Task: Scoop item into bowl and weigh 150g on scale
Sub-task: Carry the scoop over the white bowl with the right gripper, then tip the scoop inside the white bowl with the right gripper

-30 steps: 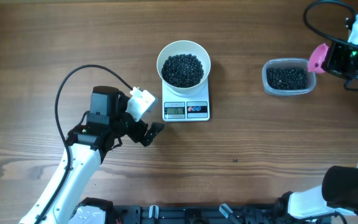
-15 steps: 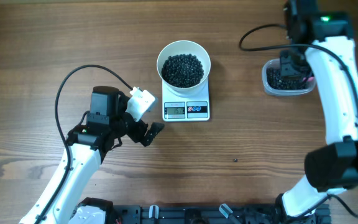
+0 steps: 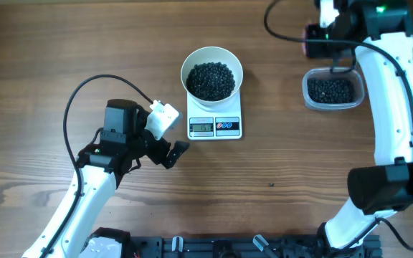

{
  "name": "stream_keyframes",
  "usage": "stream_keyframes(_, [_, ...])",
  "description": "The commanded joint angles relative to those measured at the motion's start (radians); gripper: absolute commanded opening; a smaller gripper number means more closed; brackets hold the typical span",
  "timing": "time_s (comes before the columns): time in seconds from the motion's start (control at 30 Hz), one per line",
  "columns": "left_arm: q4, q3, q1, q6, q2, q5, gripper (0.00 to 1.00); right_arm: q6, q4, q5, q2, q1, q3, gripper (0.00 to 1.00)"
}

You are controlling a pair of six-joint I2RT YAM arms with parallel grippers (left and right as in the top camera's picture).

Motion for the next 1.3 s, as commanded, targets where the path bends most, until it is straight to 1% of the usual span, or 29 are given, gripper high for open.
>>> stream_keyframes(0.0, [0.000, -0.006, 0.002, -0.006, 0.001, 0.015, 1.00, -0.014, 0.085, -0.356, 0.004, 0.068, 0.019, 0.04])
stream_keyframes(0.07, [0.000, -0.006, 0.002, -0.006, 0.001, 0.015, 1.00, -0.017, 0.103, -0.333, 0.015, 0.137, 0.014, 0.04])
stream_keyframes(0.23, [0.000, -0.006, 0.002, -0.006, 0.001, 0.015, 1.00, -0.023, 0.096, -0.153, 0.081, 0.303, 0.010, 0.04])
stream_keyframes(0.4, [0.000, -0.006, 0.002, -0.006, 0.001, 0.015, 1.00, -0.040, 0.097, -0.113, 0.128, 0.391, 0.010, 0.04])
stream_keyframes(0.67, [0.000, -0.006, 0.002, -0.006, 0.001, 0.015, 1.00, -0.040, 0.102, -0.075, 0.137, 0.401, 0.009, 0.04])
stream_keyframes(0.83, [0.000, -0.006, 0.002, -0.006, 0.001, 0.015, 1.00, -0.040, 0.105, -0.061, 0.206, 0.401, 0.009, 0.04])
stream_keyframes(0.93, [0.000, -0.006, 0.002, -0.006, 0.001, 0.015, 1.00, -0.041, 0.105, 0.004, 0.262, 0.401, 0.009, 0.04])
stream_keyframes(1.0, [0.000, -0.006, 0.002, -0.006, 0.001, 0.015, 1.00, -0.044, 0.111, 0.006, 0.286, 0.401, 0.009, 0.04])
stream_keyframes(1.27, [0.000, -0.006, 0.002, -0.006, 0.001, 0.015, 1.00, -0.043, 0.147, 0.006, 0.335, 0.401, 0.009, 0.04])
